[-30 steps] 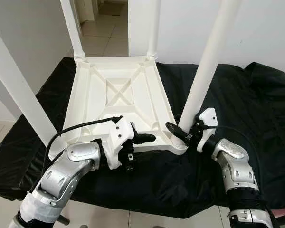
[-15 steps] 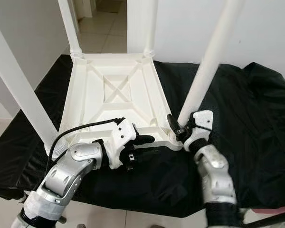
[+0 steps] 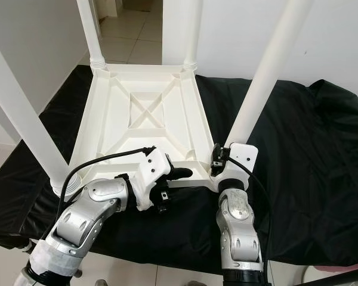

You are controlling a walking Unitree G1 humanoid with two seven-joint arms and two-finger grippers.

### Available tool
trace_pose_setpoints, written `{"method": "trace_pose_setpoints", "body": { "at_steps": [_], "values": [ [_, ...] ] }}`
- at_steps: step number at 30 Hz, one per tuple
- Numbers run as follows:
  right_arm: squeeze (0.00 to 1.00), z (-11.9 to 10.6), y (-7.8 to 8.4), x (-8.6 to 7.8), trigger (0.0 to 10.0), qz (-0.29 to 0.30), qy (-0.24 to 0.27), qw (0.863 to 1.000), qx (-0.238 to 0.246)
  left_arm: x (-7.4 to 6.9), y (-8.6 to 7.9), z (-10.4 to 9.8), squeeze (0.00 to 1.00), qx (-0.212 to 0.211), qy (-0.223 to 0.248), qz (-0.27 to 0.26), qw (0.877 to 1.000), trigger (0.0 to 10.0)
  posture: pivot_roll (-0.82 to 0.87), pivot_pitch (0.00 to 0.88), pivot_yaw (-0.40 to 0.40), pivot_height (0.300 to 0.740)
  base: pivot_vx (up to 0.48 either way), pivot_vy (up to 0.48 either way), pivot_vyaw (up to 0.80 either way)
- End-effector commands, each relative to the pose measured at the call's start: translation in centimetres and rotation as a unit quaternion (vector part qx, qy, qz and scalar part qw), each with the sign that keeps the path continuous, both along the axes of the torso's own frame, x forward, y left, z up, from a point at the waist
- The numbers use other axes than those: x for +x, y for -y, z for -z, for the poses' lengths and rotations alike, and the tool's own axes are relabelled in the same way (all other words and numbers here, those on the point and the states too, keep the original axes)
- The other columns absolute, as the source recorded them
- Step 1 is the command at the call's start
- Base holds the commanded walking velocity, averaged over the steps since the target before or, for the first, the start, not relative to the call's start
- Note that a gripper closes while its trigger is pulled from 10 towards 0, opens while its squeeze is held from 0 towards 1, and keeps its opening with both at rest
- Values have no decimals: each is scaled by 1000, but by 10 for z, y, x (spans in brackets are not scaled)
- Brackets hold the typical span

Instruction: Building children table

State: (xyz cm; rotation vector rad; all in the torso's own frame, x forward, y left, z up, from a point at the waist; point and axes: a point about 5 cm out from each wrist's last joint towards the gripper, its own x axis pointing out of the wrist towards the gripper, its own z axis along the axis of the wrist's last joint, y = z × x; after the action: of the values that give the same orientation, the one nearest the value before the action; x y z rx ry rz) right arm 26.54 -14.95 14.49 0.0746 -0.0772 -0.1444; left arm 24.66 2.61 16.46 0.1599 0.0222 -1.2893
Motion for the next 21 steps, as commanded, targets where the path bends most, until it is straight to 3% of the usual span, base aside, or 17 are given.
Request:
{"method": "trace_pose_setpoints", "body": {
  "at_steps": [1,3,4,5,6,10,17,18,19,20,21],
  "values": [
    [0,2,-8,-4,10000,-1,-11,1000,21,7,-4,2,0,2,7,-66,998,10000,-85,0,-46,740,0,0,0],
    [0,1,-9,-4,10000,4,-12,1000,22,7,-4,2,0,2,7,-66,998,10000,-85,0,-46,740,0,0,0],
    [67,0,-9,-4,10000,5,-12,1000,22,8,-5,1,0,2,7,-67,998,10000,-83,0,-46,740,0,0,0],
    [67,0,-9,-4,10000,5,-12,1000,22,8,-5,1,0,2,7,-67,998,10000,-83,0,-46,740,0,0,0],
    [1000,0,-10,-4,10000,4,-10,1000,26,8,-5,1,0,2,8,-69,998,10000,-83,0,-46,740,0,0,0],
    [1000,-2,-4,-5,10000,-6,-2,1000,24,7,-6,1,0,2,7,-70,998,10000,-84,0,-45,740,0,0,0],
    [1000,-3,15,-7,10000,-105,10,994,8,7,-5,2,0,2,7,-69,998,10000,-89,0,-45,740,0,0,0],
    [729,-3,21,-7,10000,-130,13,991,3,7,-6,2,0,2,6,-70,998,10000,-90,0,-45,740,0,0,0],
    [729,-3,21,-7,10000,-130,13,991,3,7,-6,2,0,2,6,-70,998,10000,-90,0,-45,740,0,0,0],
    [0,-2,27,-7,10000,-164,16,986,-7,7,-6,2,0,2,6,-70,998,10000,-94,0,-38,740,0,0,0],
    [0,-2,27,-7,10000,-164,16,986,-7,7,-6,2,0,2,6,-70,998,10000,-94,0,-38,740,0,0,0]
  ]
}}
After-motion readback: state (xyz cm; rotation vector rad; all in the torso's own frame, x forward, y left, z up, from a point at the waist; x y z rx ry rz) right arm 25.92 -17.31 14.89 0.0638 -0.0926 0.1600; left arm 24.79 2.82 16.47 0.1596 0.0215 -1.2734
